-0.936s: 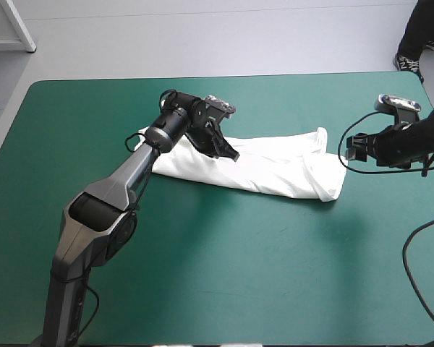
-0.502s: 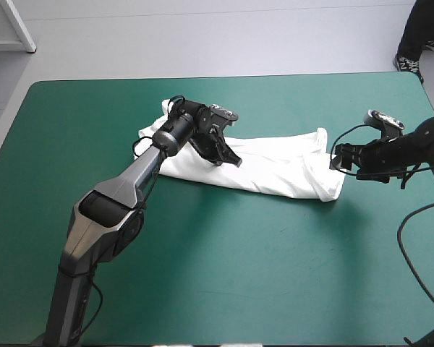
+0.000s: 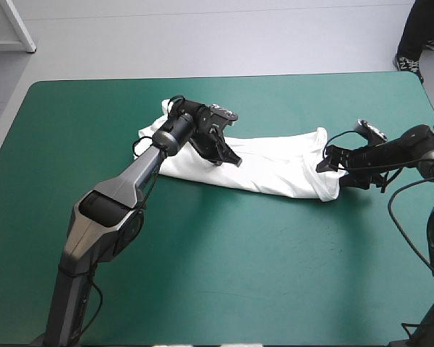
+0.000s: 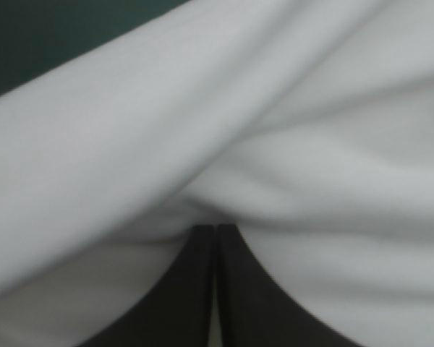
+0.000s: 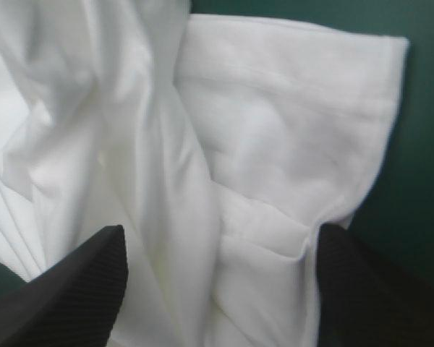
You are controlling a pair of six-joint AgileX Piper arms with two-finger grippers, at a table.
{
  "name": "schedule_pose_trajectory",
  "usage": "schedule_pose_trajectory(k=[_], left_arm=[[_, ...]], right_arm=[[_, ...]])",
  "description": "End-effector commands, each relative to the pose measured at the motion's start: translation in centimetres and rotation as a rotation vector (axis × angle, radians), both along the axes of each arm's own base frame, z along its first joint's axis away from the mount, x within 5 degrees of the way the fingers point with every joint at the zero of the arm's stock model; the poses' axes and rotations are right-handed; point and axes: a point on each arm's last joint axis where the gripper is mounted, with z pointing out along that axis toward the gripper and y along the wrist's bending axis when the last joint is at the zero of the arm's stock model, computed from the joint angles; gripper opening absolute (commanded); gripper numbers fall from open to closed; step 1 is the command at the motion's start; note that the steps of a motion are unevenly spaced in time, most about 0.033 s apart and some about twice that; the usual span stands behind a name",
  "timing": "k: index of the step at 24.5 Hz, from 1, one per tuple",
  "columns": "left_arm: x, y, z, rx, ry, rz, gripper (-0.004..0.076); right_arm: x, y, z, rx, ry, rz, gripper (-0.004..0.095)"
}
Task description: Fold the cloth
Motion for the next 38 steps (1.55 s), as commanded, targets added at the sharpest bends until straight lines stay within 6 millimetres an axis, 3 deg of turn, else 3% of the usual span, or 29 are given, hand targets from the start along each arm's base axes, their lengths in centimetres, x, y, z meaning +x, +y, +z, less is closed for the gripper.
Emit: schedule_pose_trajectory(k=[1,3,5,6,9,10,11,13,20,32,38], left_arm=[[-0.1,-0.5,2.6,-0.066,-0.086,0.000,0.0019],[-0.1,-0.5,2.6,-0.069,-0.091,0.001,0.0019],[0.0,-0.5,2.7,-0.071,-0.095,0.002,0.0019],[0.0,-0.6,2.7,-0.074,-0.099,0.002,0.0019],[0.1,-0.6,2.7,-0.077,-0.105,0.003,0.0019],[0.1,-0.6,2.7,-0.079,-0.110,0.004,0.0019],[0.1,-0.6,2.7,-0.080,-0.112,0.004,0.0019],[0.1,-0.6,2.7,-0.078,-0.108,0.004,0.0019],[0.2,-0.7,1.2,-0.054,-0.065,0.001,0.0019],[0.4,-0.7,0.6,-0.046,-0.063,-0.003,0.0019],[0.5,-0.1,2.9,-0.066,-0.120,-0.007,0.0019]], right_arm=[[0.4,2.6,1.1,0.029,-0.059,0.058,0.0702],[0.5,4.4,1.0,0.012,-0.087,0.088,0.0693],[0.7,5.7,1.0,-0.001,-0.111,0.104,0.0586],[0.8,6.2,1.0,-0.010,-0.126,0.100,0.0440],[0.9,6.4,1.1,-0.010,-0.137,0.090,0.0176],[1.0,6.4,1.2,-0.008,-0.144,0.089,0.0040],[1.1,6.4,1.4,-0.007,-0.149,0.091,-0.0009],[1.3,6.5,2.0,0.002,-0.158,0.109,-0.0012],[2.5,7.5,7.0,0.122,-0.230,0.155,-0.0013],[3.0,12.3,16.5,0.139,-0.481,0.276,-0.0013],[2.9,13.0,17.4,0.131,-0.507,0.282,-0.0013]])
